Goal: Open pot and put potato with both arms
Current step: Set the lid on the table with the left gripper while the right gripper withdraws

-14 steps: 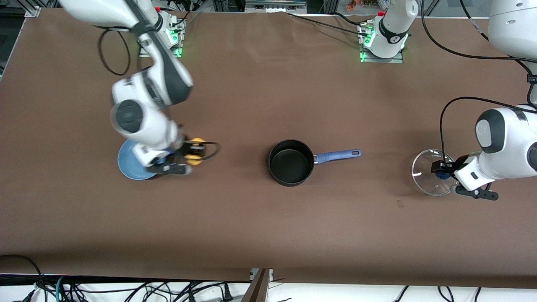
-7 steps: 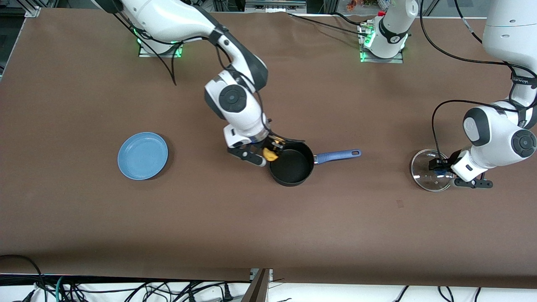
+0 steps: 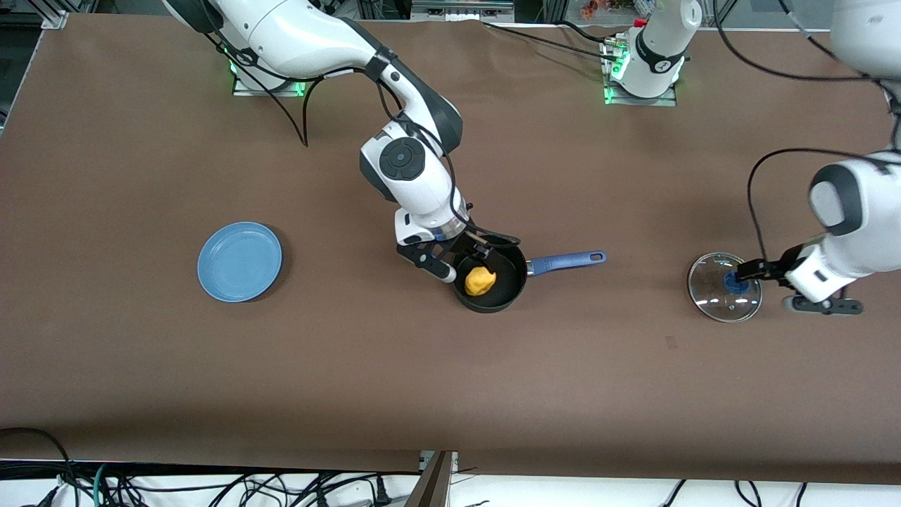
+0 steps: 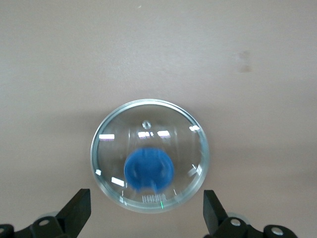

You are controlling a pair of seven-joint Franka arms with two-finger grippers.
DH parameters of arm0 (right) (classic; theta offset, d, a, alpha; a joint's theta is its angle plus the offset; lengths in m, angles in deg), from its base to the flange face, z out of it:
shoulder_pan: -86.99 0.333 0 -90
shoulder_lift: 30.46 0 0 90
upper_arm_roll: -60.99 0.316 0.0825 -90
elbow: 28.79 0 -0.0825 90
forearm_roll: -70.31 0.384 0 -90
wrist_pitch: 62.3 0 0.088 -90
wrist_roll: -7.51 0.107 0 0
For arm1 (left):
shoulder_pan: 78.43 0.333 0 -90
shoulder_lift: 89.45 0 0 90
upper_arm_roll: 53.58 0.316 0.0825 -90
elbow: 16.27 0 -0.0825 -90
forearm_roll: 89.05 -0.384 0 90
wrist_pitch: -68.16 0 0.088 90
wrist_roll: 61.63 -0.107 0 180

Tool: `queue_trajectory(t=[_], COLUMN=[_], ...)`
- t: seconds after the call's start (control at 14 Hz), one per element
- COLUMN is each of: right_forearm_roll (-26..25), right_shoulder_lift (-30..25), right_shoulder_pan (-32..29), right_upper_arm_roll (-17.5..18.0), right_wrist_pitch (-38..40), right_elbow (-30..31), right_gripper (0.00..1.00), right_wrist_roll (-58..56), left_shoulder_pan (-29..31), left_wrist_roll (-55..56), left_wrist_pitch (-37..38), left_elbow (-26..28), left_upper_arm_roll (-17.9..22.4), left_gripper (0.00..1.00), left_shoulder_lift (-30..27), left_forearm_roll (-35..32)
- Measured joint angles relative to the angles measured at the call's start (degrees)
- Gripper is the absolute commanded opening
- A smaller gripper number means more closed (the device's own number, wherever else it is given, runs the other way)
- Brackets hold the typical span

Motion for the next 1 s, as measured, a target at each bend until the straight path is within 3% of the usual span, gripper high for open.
queue_trajectory(t=[0.21, 0.43, 0.64, 1.0], right_forearm_roll=[-1.04, -0.98, 0.45, 7.35], right_shoulder_lift=[-4.81, -11.62, -16.99, -24.74], right_shoulder_pan=[-0.89, -3.83, -8.73, -20.06], right_upper_arm_roll=[-5.21, -9.60, -10.09, -10.90], right_wrist_pitch=[7.84, 21.08, 30.64, 44.76], right_elbow=[-0.54, -0.41, -0.22, 0.65], right_gripper=[1.00, 1.00, 1.00, 1.00], right_wrist_roll=[-1.14, -11.97, -23.50, -43.07], left_shoulder_pan=[-0.15, -0.38, -0.64, -1.97], left_wrist_roll=[0.00, 0.58, 8.02, 16.61], left_wrist_pitch=[10.22, 22.95, 32.30, 34.06], left_elbow=[-4.99, -10.91, -16.25, -16.88], left_upper_arm_roll=[-0.04, -1.89, -5.61, -9.36], left_gripper=[1.00, 1.00, 1.00, 1.00], left_shoulder_lift=[-8.42, -15.76, -17.31, -16.82], left_forearm_roll=[-5.29, -6.46, -6.32, -6.29])
